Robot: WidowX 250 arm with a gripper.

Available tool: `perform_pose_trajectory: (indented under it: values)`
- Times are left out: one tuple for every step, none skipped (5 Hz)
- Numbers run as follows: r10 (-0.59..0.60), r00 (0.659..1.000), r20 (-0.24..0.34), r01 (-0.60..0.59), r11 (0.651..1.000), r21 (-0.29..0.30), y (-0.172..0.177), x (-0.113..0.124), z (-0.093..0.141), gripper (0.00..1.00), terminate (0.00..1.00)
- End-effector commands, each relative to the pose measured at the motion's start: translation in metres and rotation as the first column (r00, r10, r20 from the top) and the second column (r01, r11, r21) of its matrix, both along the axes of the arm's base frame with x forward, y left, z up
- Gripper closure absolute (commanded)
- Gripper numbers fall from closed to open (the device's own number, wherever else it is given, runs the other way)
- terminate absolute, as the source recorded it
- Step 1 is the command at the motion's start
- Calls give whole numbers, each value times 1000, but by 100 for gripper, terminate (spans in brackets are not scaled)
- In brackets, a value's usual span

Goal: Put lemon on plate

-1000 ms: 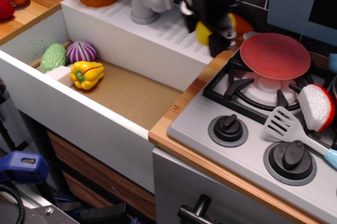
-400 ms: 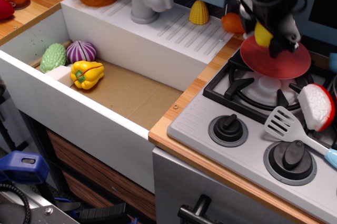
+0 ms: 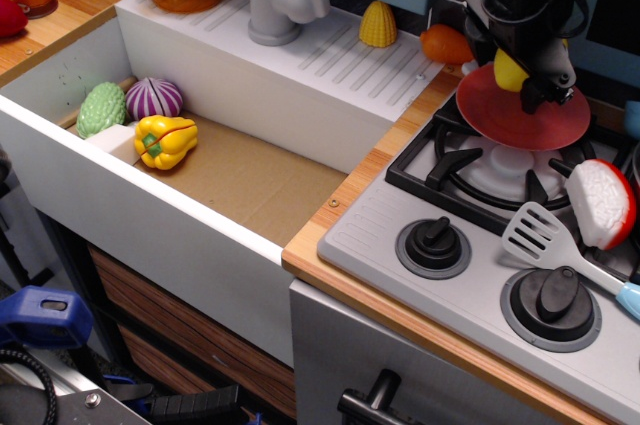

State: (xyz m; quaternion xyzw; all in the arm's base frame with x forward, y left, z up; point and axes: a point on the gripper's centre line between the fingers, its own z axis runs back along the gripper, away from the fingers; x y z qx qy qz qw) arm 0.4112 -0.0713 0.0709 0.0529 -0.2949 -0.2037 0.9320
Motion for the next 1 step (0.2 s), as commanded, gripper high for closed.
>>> perform_pose_trajectory:
  values:
    - [-6,999,54,7,1000,-11,-3,8,18,0,100]
